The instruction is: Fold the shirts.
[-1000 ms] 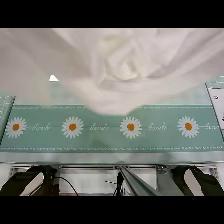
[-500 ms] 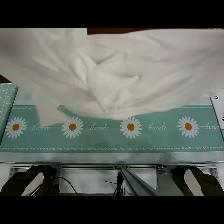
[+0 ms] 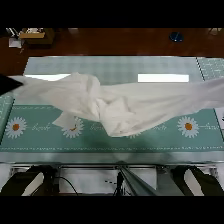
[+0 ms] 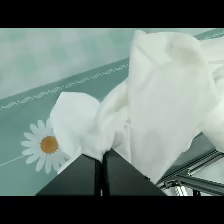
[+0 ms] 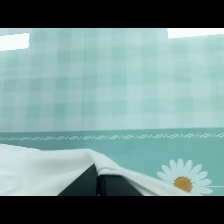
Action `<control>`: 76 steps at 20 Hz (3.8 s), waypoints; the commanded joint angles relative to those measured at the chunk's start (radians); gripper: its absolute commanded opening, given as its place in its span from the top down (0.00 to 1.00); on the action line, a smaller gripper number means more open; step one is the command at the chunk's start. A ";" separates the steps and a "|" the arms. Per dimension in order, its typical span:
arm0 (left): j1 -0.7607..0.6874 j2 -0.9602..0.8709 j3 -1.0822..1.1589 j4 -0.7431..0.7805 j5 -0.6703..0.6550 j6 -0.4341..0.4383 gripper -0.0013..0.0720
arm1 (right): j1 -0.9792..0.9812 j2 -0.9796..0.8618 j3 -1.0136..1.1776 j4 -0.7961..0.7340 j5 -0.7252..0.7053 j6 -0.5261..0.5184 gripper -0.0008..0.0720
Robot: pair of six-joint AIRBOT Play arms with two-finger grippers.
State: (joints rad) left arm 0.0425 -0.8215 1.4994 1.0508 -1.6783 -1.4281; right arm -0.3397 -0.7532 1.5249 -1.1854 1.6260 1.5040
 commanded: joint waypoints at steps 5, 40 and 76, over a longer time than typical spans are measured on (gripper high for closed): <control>-0.021 -0.032 -0.412 -0.072 0.601 0.036 0.95 | 0.065 -0.327 -0.100 0.175 -0.353 0.000 0.96; -0.087 -0.388 -0.682 -0.076 0.671 0.213 0.95 | 0.342 -0.306 -1.011 0.520 -0.736 -0.118 0.31; 0.108 -0.049 0.006 -0.332 0.833 0.276 0.95 | 0.518 0.008 -0.304 0.666 -1.005 -0.080 0.96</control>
State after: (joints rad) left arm 0.1112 -0.9325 1.3396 0.7475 -0.9005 -1.1538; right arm 0.2462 -0.8028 1.0439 -0.4679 0.5865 1.4326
